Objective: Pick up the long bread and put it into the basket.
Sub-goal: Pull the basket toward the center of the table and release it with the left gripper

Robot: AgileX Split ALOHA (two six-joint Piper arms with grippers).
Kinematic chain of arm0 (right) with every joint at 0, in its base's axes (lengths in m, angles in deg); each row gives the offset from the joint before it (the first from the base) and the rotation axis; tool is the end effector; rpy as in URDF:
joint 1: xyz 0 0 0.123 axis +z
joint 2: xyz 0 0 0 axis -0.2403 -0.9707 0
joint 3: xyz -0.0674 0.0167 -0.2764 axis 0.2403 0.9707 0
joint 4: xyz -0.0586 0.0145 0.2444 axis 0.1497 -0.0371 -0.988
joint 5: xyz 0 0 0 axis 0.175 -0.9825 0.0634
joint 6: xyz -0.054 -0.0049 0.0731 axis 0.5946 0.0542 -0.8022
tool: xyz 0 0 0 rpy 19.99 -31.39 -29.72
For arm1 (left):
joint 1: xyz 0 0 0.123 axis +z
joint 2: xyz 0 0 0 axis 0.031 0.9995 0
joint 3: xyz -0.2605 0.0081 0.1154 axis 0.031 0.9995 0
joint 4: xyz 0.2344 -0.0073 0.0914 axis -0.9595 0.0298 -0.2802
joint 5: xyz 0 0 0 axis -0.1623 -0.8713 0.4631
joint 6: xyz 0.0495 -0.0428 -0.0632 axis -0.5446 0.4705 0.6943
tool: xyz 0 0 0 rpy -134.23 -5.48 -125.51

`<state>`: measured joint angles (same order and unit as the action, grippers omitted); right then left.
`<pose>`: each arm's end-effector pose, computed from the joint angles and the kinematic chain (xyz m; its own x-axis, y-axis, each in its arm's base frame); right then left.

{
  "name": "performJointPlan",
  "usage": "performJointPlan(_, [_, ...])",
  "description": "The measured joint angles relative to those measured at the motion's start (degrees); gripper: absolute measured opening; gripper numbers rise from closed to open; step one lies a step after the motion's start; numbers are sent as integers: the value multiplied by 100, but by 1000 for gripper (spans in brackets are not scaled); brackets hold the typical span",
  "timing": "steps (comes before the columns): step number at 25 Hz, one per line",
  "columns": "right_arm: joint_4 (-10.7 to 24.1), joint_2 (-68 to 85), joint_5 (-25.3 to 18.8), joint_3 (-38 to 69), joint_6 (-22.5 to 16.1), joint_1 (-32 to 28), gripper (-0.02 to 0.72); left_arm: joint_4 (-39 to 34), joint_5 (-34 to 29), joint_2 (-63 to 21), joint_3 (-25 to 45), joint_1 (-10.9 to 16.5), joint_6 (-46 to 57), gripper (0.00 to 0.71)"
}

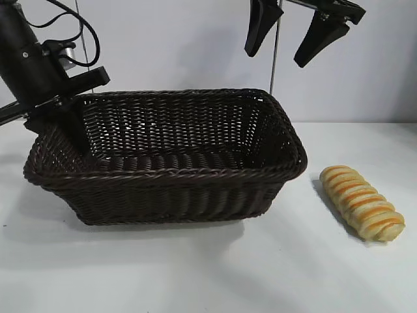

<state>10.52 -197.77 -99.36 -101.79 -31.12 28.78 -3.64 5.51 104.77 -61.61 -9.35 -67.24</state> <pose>0.4138 0.1311 0.3176 -0.8951 -0.2320 -0.3807 -0.3279 0.9212 0.2097 0.3984 -0.1140 0.1679 -0.9864 0.1646 -0.0041 0.1534 0.9102 -0.3846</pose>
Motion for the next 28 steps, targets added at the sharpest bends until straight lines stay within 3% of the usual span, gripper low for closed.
performJointPlan(14, [0,0,0,0,0,0,590,24,169,318,-18,5,-85,106])
performJointPlan(17, [0,0,0,0,0,0,590,90,169,318,-27,5,-90,196])
performJointPlan(20, [-12,0,0,0,0,0,590,120,169,318,-34,5,-90,386])
performJointPlan(22, [-18,0,0,0,0,0,590,98,169,305,-34,5,-90,475])
performJointPlan(28, [-18,0,0,0,0,0,590,-209,127,-114,-34,5,-62,538])
